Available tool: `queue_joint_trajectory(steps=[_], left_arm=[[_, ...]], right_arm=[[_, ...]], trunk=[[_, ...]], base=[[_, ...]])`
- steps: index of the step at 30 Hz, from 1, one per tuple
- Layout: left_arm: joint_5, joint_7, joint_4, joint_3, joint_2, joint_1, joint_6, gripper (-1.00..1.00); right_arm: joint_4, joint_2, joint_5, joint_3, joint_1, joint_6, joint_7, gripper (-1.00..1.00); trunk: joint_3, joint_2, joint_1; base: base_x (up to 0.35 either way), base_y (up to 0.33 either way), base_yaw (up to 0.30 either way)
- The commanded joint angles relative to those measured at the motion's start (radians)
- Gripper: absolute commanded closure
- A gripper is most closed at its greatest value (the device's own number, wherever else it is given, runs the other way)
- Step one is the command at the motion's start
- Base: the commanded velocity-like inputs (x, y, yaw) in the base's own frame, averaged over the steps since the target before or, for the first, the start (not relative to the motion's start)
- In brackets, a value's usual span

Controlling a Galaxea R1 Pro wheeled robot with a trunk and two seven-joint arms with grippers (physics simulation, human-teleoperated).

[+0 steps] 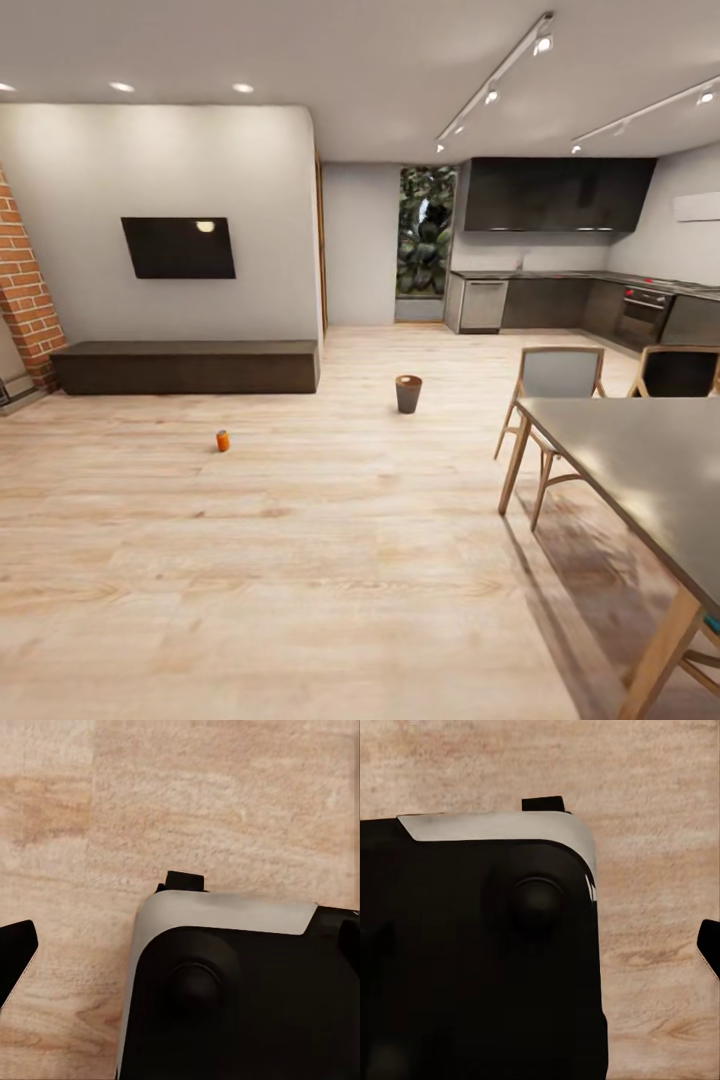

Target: Put the three can of soda from the living room inside the tash can in the kitchen.

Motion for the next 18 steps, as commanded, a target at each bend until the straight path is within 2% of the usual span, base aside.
queue_joint_trajectory(steps=[1,18], left_arm=[[0.000,0.000,0.000,0.000,0.000,0.000,0.000,-1.00],[0.000,0.001,-0.003,0.000,-0.001,0.000,0.000,-1.00]], right_arm=[[0.000,0.000,0.000,0.000,0.000,0.000,0.000,-1.00],[0.001,0.001,0.000,-0.002,0.000,-0.001,0.000,-1.00]], trunk=[[0.000,0.000,0.000],[0.000,0.000,0.000]], base=[[0.337,0.000,0.000],[0.337,0.000,0.000]])
